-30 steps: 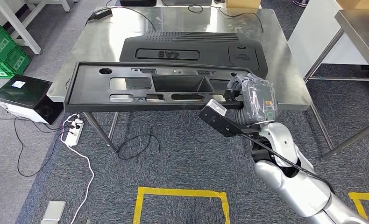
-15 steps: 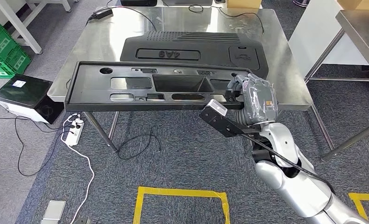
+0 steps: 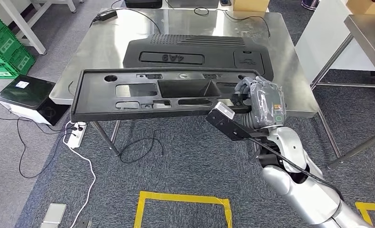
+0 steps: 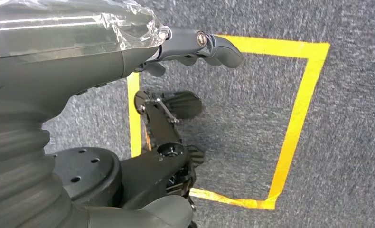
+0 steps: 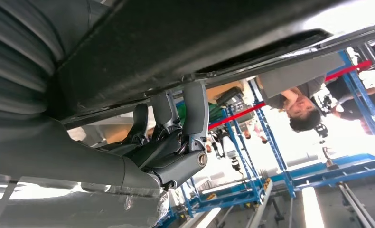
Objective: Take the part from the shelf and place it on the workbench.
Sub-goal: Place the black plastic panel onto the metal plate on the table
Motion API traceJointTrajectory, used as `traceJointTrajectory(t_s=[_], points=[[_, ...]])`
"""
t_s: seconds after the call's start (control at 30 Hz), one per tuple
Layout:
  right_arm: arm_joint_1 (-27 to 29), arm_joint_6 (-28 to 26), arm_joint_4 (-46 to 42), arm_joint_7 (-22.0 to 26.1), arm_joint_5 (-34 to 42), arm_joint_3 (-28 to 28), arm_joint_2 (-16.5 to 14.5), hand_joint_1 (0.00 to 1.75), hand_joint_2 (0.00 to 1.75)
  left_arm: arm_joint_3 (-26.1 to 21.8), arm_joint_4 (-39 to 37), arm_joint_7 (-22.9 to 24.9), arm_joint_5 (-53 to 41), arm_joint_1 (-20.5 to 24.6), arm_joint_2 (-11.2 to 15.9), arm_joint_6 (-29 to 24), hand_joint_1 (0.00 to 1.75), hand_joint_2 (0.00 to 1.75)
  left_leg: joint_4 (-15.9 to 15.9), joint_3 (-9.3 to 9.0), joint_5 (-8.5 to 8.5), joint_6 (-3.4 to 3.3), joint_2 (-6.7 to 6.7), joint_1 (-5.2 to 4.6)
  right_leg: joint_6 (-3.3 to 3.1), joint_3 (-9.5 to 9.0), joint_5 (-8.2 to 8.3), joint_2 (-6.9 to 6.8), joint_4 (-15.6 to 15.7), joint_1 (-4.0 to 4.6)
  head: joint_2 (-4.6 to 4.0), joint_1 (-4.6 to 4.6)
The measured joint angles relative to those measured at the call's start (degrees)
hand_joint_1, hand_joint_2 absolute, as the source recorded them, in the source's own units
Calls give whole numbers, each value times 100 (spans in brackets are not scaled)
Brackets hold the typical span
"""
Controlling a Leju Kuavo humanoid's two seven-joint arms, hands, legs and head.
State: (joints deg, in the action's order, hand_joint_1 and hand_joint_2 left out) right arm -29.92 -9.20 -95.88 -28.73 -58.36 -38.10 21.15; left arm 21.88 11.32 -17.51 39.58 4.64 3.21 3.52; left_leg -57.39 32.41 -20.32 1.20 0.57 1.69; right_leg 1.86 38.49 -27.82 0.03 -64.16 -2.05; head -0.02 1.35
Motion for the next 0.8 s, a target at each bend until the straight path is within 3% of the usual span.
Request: traceJointTrajectory(t_s=[0.07, 0.17, 0.23, 0.3, 0.37, 0.43, 0.5, 0.57, 0.6, 0.67, 0.73, 0.8], points=[[0, -2, 1, -2, 2, 0, -1, 175, 175, 0, 0, 0, 2, 5, 14, 2, 0, 175, -113, 20, -100, 109, -2, 9, -22, -196, 110, 2, 428, -2, 0, 60], [3, -3, 1, -5, 0, 0, -1, 175, 175, 0, 1, 0, 3, -1, 22, 8, 0, 175, -126, -9, -159, 227, -3, 9, -189, -210, 19, 42, 415, 30, 0, 13], [-8, -4, -1, -4, -5, 0, -5, 175, 175, 0, 1, -1, 6, 6, 22, 10, 0, 175, -312, 13, -271, 277, -7, 26, -279, -262, -12, 55, 423, 31, 0, -46], [-17, -4, -1, -3, -7, 0, -11, 175, 175, 0, 1, -2, 7, 11, 22, 11, 0, 175, -936, 305, -544, 287, -11, 14, -348, -321, -52, 56, 430, 42, 0, -137], [-17, -3, -1, -3, -7, 0, -15, 175, 175, 1, 1, -2, 7, 0, 22, 11, 0, 175, -1712, 782, -794, 271, -12, -6, -397, -370, -104, 65, 429, 82, 0, -218], [-11, -1, 0, -1, -8, 0, -17, 175, 175, 2, 1, -2, 8, -15, 22, 10, 0, 175, -2030, 1058, -762, 230, -14, -27, -422, -430, -159, 81, 428, 123, 0, -264], [-9, 0, 1, 3, -10, 0, -18, 175, 175, 2, 1, -3, 9, -23, 22, 9, 0, 175, -1694, 986, -419, 155, -17, -70, -427, -521, -219, 100, 429, 155, 0, -294], [-13, 1, 2, 7, -11, 0, -24, 175, 175, 2, 0, -9, 11, -22, 29, 8, 0, 175, -986, 727, 40, 26, -33, -139, -418, -635, -295, 110, 440, 177, 0, -331], [-20, 1, 2, 9, -10, -1, -26, 175, 175, 3, 0, -13, 13, -19, 32, 8, 0, 175, -657, 605, 178, -35, -43, -174, -402, -671, -330, 121, 446, 187, 0, -336], [-30, 3, 4, 12, -8, -4, -31, 175, 175, 6, 0, -21, 18, -7, 36, 7, 0, 175, -336, 493, 206, -100, -51, -216, -341, -696, -341, 127, 463, 173, 0, -345], [-33, 4, 5, 12, -7, -5, -33, 175, 175, 10, 1, -25, 20, -7, 31, 7, 0, 175, -190, 398, 178, -114, -43, -206, -273, -712, -323, 112, 428, 161, 0, -351], [-48, 4, 5, 11, -2, -5, -37, 175, 175, 15, 1, -26, 23, -20, 31, 7, 0, 175, -82, 262, 165, -142, -46, -185, -217, -610, -425, 78, 152, 165, 0, -299]])
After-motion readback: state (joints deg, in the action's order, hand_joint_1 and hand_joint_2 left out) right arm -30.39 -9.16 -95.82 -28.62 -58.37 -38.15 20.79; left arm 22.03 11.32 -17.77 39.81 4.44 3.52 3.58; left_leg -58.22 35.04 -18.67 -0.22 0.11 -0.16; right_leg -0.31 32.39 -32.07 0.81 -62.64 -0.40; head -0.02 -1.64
